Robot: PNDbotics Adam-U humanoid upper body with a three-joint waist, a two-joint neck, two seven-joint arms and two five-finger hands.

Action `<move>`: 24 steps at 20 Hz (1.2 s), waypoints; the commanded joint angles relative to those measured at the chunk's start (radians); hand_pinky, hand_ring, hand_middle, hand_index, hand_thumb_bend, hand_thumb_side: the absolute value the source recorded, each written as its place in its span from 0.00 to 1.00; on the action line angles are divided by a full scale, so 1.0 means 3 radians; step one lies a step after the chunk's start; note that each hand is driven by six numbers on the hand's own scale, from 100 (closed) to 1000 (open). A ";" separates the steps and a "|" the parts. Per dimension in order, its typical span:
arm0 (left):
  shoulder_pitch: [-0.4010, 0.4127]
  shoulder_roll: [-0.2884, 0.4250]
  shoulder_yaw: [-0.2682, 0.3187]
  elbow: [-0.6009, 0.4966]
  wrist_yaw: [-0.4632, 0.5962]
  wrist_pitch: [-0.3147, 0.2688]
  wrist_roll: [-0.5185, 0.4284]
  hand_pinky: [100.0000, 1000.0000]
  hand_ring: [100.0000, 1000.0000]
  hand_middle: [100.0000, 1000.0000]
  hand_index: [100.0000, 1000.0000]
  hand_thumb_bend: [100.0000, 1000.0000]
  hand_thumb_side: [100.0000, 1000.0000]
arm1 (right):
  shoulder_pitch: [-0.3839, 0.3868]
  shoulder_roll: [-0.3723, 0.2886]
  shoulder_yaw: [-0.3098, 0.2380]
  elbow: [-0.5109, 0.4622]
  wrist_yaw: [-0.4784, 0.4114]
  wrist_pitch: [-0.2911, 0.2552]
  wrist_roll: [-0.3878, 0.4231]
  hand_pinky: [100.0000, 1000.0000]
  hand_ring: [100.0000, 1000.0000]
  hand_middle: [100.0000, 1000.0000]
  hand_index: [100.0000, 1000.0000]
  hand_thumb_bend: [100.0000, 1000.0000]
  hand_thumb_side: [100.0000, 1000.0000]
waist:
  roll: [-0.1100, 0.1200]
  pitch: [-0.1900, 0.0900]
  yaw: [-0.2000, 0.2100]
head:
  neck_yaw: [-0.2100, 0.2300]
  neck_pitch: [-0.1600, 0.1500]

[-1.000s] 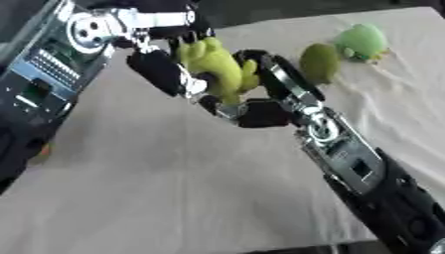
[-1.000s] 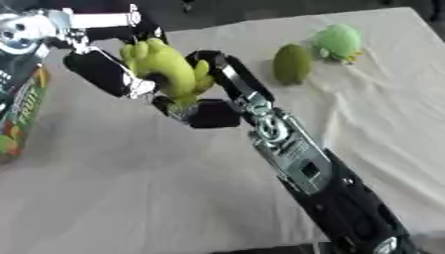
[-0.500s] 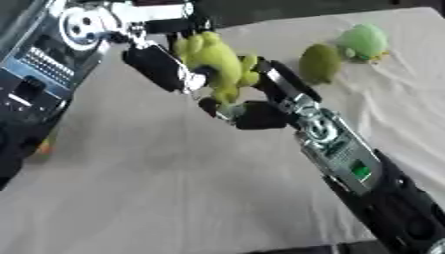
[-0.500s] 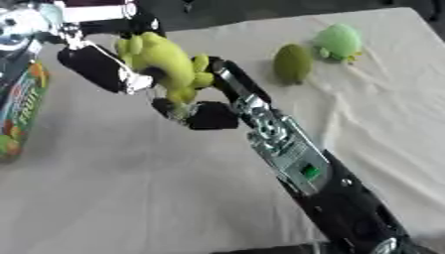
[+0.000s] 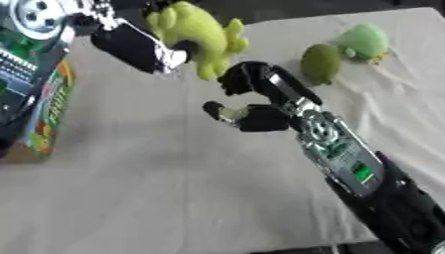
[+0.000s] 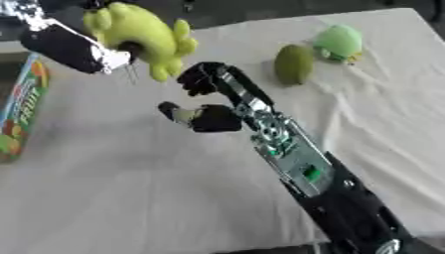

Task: Pick up the objects with one hand, pass them to the other hand, and then place them into the box on the other side of the table.

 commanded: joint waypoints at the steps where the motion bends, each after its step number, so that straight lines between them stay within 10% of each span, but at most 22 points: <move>1: 0.0037 0.0240 0.0193 -0.0117 0.0076 0.0058 0.0085 0.56 0.59 0.52 0.47 0.03 0.00 | -0.0020 -0.0080 -0.0057 -0.0024 0.0005 0.0015 -0.0045 0.75 0.63 0.55 0.64 0.41 0.19 | -0.0004 -0.0064 0.0005 | 0.0006 -0.0008; 24: 0.0879 0.1219 0.0771 0.0231 0.0114 0.0122 0.0607 0.57 0.59 0.51 0.48 0.10 0.00 | -0.0052 -0.0198 -0.0182 -0.0037 -0.0091 -0.0013 -0.0259 0.75 0.62 0.45 0.63 0.36 0.14 | -0.0001 -0.0037 -0.0001 | 0.0498 -0.0040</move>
